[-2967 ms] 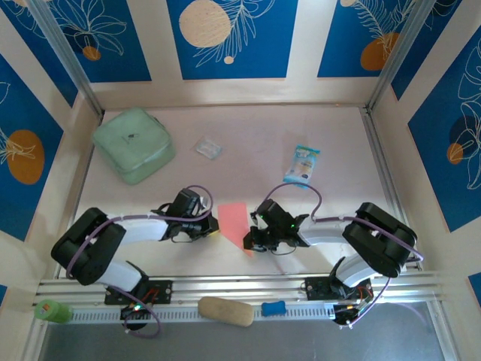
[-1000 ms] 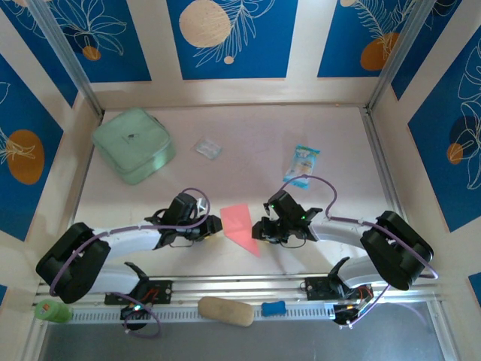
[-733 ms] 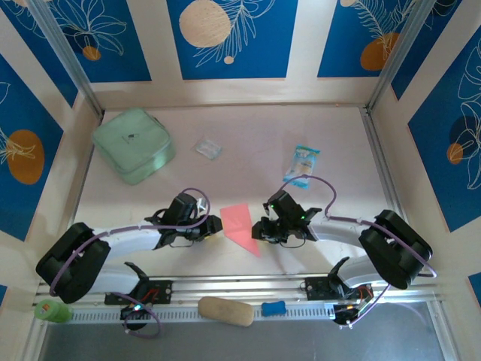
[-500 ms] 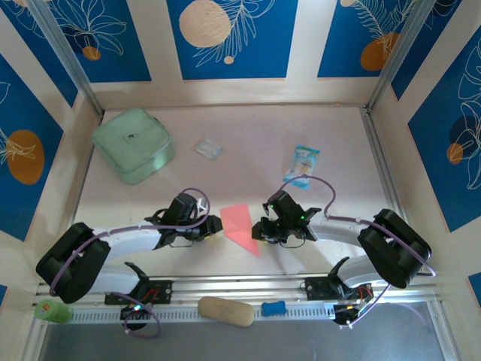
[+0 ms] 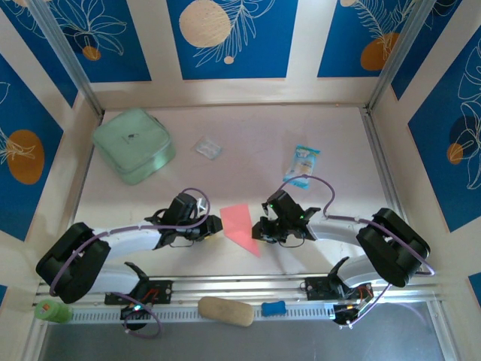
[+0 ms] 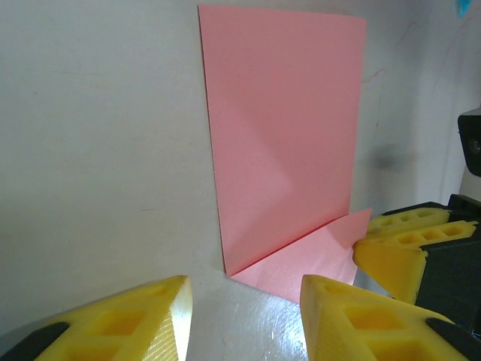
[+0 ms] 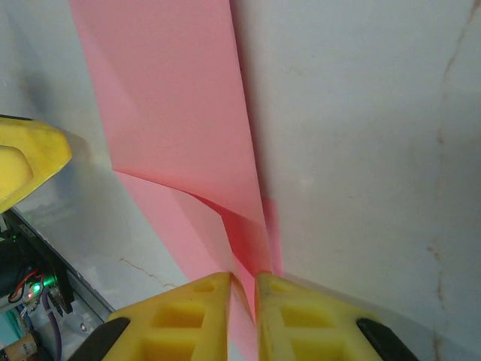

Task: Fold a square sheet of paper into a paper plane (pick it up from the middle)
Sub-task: Perform the fourth fold on the wing at the bottom-center of the table.

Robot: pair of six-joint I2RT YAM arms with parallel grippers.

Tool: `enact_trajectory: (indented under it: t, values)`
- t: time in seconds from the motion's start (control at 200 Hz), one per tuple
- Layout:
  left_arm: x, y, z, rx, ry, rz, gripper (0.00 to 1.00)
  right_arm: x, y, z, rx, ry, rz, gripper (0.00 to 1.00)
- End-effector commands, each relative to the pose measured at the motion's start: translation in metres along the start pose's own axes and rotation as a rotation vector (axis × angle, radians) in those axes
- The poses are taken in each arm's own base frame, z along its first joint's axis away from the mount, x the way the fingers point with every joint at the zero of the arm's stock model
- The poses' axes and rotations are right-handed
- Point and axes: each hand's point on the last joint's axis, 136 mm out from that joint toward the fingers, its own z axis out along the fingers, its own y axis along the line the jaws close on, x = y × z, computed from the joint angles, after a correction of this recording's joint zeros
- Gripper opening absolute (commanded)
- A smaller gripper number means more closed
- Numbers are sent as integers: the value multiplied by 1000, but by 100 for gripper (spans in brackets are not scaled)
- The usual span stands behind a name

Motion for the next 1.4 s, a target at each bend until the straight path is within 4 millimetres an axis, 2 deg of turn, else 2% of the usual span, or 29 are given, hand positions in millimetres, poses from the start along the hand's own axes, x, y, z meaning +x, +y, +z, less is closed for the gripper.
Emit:
enact_trajectory:
  t: [0.0,0.325,0.665,0.825,1.05,1.395]
  values:
    - [-3,-9,0,10,-3,8,42,-1,8,-3,-21,6,-12,15]
    - [-3,-8,1,3,0,6,42,-2,8,-4,-24,3,-13,16]
    - [-3,-8,0,-1,-1,8,43,-1,11,-7,-35,0,-19,11]
    - [-6,-10,-2,-8,-3,10,46,-1,16,-10,-69,-4,-20,10]
    - [-14,-28,-1,44,-12,7,56,-2,20,-14,-158,-12,7,9]
    - [-21,-29,8,61,1,-24,60,-4,23,-21,-226,-30,23,9]
